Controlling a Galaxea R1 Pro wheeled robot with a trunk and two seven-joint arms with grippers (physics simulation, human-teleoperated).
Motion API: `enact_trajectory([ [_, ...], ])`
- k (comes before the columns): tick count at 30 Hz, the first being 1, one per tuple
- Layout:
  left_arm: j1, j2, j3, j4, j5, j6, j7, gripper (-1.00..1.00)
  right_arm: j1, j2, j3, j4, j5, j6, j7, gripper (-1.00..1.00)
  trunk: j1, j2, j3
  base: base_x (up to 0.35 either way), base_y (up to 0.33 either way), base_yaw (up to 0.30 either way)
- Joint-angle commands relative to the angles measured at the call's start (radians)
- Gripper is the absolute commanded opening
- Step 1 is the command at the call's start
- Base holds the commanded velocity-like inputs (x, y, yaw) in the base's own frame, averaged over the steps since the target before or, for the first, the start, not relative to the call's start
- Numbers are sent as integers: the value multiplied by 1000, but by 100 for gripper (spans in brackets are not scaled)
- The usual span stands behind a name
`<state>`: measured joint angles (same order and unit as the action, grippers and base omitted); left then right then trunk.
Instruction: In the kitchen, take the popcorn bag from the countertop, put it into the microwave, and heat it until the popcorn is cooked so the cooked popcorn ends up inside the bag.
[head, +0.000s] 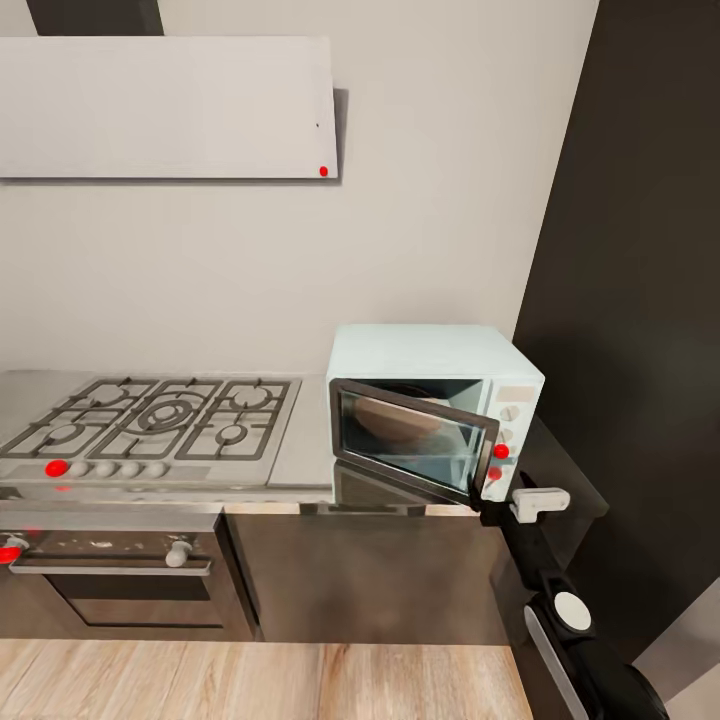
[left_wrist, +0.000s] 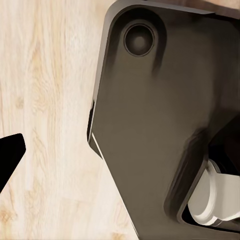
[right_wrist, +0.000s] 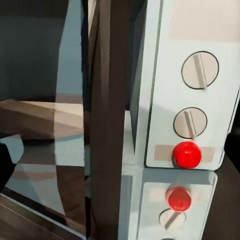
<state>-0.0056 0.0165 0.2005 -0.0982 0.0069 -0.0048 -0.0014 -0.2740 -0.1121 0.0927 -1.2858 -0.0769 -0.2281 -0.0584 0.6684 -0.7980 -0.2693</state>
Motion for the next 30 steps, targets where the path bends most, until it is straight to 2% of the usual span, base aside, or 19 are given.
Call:
enact_trajectory([
  [1,-1,-1,4,0,1,0,0,100,-1,-1,4,0,-8,-4,-6,100,0,-1,-1,-120,0,0],
  [12,-1,0,3,0,1,-1,0,100,-1,-1,4,0,-8,-4,-5,100,0,-1,-1,-296,0,0],
  [18,-1,0,4,0,1,-2,0,100,-1,-2,3,0,-8,-2,-4,100,0,-1,-1,27,-116,0],
  [19,-1,0,4,0,1,-2,0,100,-1,-3,-4,0,-7,-2,-3,100,0,-1,-1,179,-231,0],
  [22,-1,0,4,0,1,-1,0,100,-1,-3,-59,0,-8,-2,1,100,0,-1,-1,142,-176,0],
  [27,-1,0,4,0,1,-1,0,100,-1,-7,-86,0,-9,-2,3,100,0,-1,-1,23,-30,0],
  [30,-1,0,4,0,1,-1,0,100,-1,-12,-133,0,-9,-2,6,100,0,-1,-1,2,-3,0],
])
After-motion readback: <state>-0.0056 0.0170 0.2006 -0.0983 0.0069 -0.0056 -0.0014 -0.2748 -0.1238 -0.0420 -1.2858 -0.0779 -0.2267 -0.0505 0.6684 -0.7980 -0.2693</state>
